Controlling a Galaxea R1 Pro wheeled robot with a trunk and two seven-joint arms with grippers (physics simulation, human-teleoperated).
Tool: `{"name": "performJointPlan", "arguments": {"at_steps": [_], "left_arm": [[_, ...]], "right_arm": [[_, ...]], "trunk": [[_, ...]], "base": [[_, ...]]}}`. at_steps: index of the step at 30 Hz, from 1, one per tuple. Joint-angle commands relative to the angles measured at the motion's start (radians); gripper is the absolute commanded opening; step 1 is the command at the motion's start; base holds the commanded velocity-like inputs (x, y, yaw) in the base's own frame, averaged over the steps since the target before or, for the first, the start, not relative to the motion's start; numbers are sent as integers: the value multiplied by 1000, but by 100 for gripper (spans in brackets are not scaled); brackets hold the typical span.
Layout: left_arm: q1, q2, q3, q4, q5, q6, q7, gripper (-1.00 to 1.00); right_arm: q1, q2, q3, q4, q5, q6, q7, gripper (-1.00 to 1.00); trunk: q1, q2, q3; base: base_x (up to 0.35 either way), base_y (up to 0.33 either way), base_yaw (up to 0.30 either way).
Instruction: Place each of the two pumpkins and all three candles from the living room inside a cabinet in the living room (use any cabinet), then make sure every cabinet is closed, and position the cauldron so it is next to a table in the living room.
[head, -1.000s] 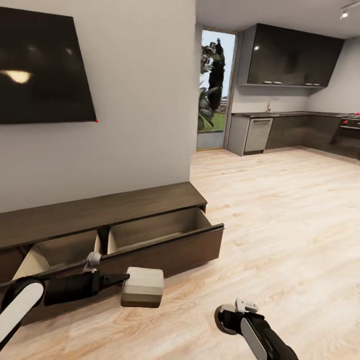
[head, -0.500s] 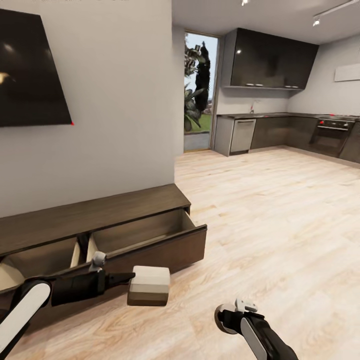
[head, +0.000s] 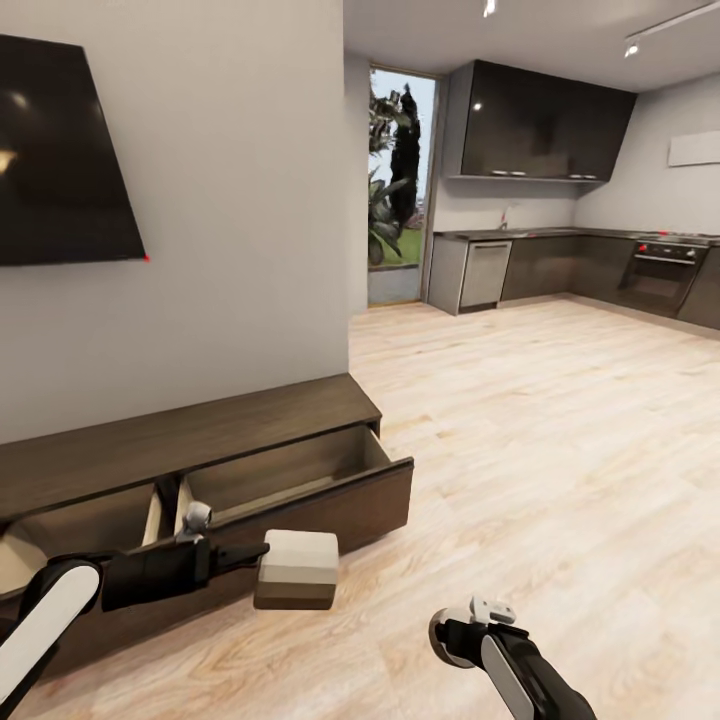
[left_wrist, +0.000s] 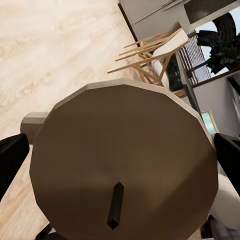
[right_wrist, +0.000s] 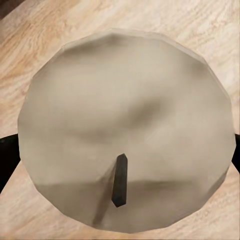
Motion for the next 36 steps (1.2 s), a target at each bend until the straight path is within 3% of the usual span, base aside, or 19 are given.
{"name": "performJointPlan", "arguments": {"at_steps": [1, 13, 20, 36], "left_arm": [[-1, 1, -1, 0, -1, 3, -2, -100], [-1, 2, -4, 19, -3, 0, 14, -100], [-7, 2, -4, 79, -41, 0, 28, -100], [-11, 1, -10, 89, -48, 0, 43, -100]], "right_arm": [[0, -1, 4, -2, -11, 3, -11, -100], [0, -1, 4, -2, 5, 6, -20, -100], [0, -1, 4, -2, 4, 6, -20, -100], [0, -1, 4, -1, -7, 0, -10, -100]], "trunk": [[-4, 7, 2], [-50, 91, 23], [-77, 140, 34], [-138, 252, 65]], "base": [[0, 0, 0], [0, 0, 0], [0, 0, 0], [0, 0, 45]]}}
